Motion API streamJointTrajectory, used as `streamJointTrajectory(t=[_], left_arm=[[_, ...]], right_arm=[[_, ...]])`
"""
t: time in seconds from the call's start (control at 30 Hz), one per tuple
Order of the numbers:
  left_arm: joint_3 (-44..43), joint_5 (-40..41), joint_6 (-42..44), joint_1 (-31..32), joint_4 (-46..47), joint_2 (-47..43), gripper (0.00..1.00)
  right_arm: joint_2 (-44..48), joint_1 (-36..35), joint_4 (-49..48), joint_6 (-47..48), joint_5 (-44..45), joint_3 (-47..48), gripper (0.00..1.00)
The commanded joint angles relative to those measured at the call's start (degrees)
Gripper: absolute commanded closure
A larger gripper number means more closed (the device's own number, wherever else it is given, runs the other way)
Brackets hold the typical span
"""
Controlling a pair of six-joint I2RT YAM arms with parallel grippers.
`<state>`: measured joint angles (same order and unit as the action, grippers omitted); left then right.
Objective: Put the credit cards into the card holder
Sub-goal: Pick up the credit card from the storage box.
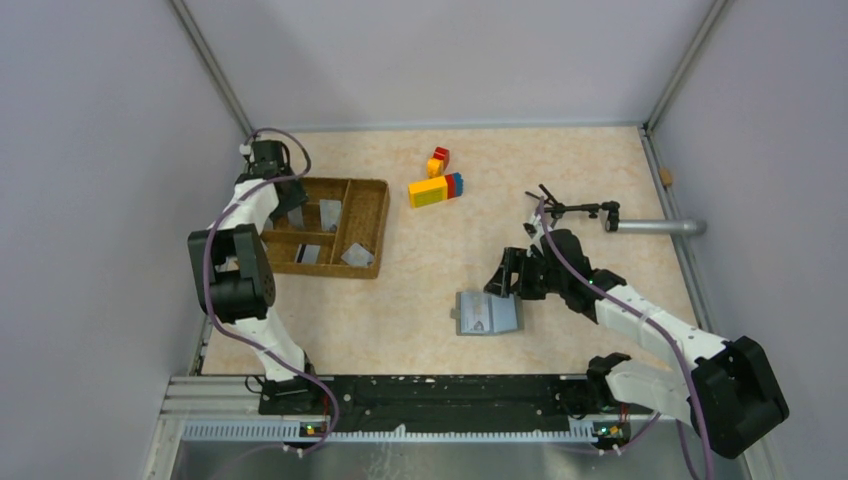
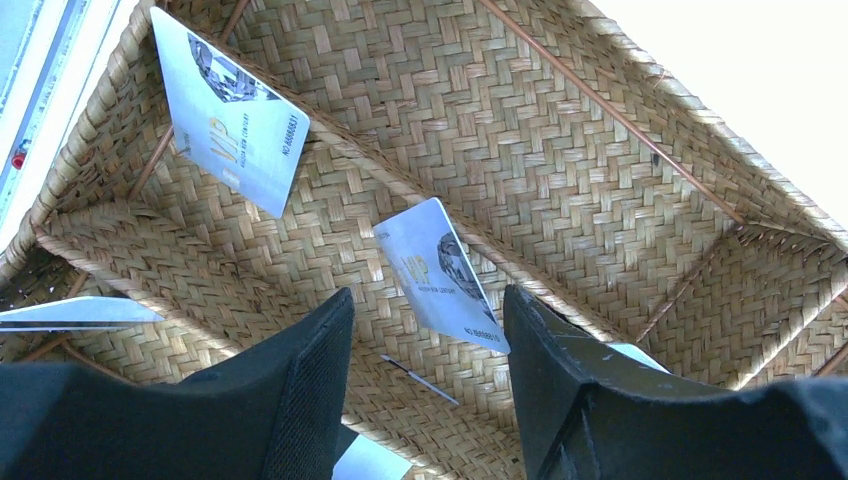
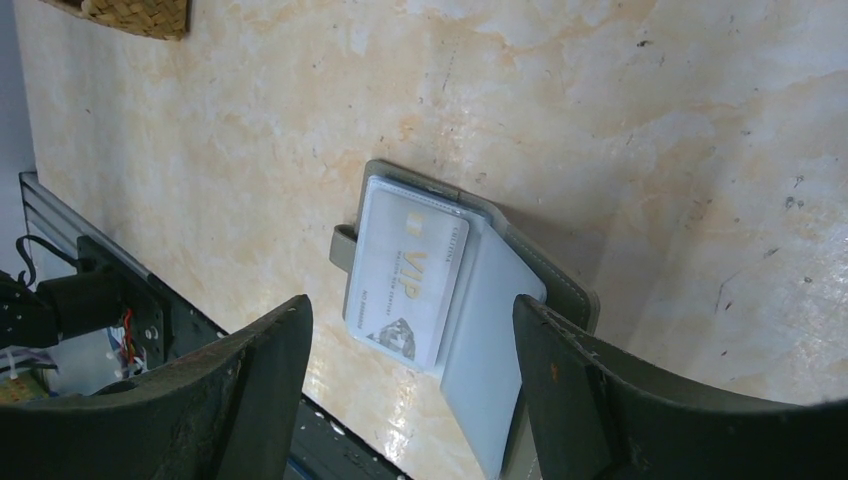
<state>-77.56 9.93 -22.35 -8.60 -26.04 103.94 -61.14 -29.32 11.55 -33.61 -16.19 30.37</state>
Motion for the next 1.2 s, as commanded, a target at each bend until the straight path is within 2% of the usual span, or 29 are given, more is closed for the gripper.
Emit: streamJointTrajectory(t=[0.0,0.33,0.93,1.17], left_arm=[[1.1,0.5,0.2,-0.5,1.6,-3.2,0.43],[2.0,1.5,0.6,-1.0,2.4,-2.2,0.52],[2.7,0.0,0.7,-1.5,2.7,-0.2,0.62],[2.5,-0.4,0.5,-1.5,2.7,-0.7,0.76]], right_arm=[[1.3,0.7,-1.9,-0.1,-0.3,-0.3,0.28],[1.5,0.7,-1.9,-0.5,-0.1,-0.5,0.28],[1.8,0.7,-1.6,-0.7,0.1,-0.6,0.28],[3.0,0.7,-0.8,-0.8,0.9,-0.4,0.28]])
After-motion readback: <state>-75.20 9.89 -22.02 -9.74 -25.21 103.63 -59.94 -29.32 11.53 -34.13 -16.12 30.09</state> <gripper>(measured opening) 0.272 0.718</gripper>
